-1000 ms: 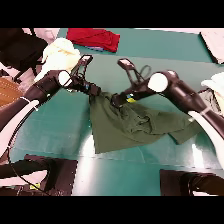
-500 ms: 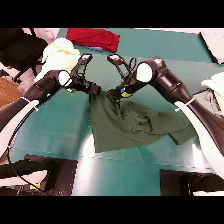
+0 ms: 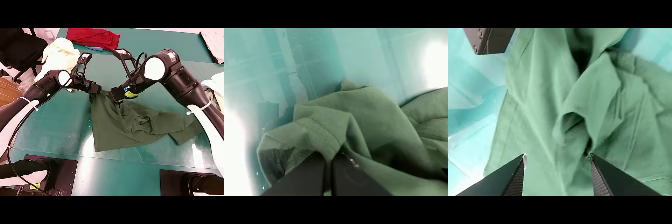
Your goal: Fold the shirts.
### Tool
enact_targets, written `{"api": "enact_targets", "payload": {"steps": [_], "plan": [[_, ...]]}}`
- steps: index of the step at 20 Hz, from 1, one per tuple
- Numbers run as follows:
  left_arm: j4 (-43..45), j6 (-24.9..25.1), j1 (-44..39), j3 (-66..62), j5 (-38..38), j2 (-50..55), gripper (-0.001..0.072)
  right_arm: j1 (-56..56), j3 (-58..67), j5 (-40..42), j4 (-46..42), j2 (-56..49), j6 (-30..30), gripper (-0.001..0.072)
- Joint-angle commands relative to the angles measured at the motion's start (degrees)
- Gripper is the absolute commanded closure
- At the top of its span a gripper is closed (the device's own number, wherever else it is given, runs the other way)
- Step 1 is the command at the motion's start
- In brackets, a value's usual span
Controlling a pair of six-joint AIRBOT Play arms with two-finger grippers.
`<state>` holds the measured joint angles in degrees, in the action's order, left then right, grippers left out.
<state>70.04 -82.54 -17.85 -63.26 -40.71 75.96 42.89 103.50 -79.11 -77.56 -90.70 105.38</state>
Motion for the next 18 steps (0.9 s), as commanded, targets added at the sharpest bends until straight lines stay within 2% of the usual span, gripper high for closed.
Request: {"api": "enact_targets", "payload": {"steps": [1,6,7,8,9,11,15,18], "plan": [[0.0,0.0,0.0,-0.1,0.1,0.0,0.0676,0.7,0.1,-0.3,1.5,-1.0,1.2,0.0231],[0.0,0.0,0.0,-0.1,0.0,0.0,0.0676,0.8,0.1,1.2,2.4,-4.8,1.4,0.0236],[0.0,0.0,0.0,-0.1,-0.2,0.0,0.0675,0.3,0.1,2.1,2.5,-5.3,1.4,0.0283],[0.0,0.0,0.0,-0.1,-0.3,0.0,0.0676,0.0,0.1,3.0,2.8,-5.6,1.3,0.0372],[0.1,0.0,0.0,-0.1,-0.2,0.0,0.0676,-0.5,0.1,3.9,2.7,-5.6,0.8,0.052],[0.2,0.0,0.0,-0.1,-0.2,0.0,0.0676,-1.3,0.1,4.1,1.0,-5.2,0.0,0.0687],[4.5,-1.3,1.3,-0.1,-0.9,-0.9,0.0676,-4.5,0.1,1.3,-8.5,-0.6,-0.4,0.0689],[6.1,-3.9,7.9,-0.3,-0.7,-6.0,0.0677,-9.2,0.1,0.9,-17.2,8.0,-1.0,0.069]]}}
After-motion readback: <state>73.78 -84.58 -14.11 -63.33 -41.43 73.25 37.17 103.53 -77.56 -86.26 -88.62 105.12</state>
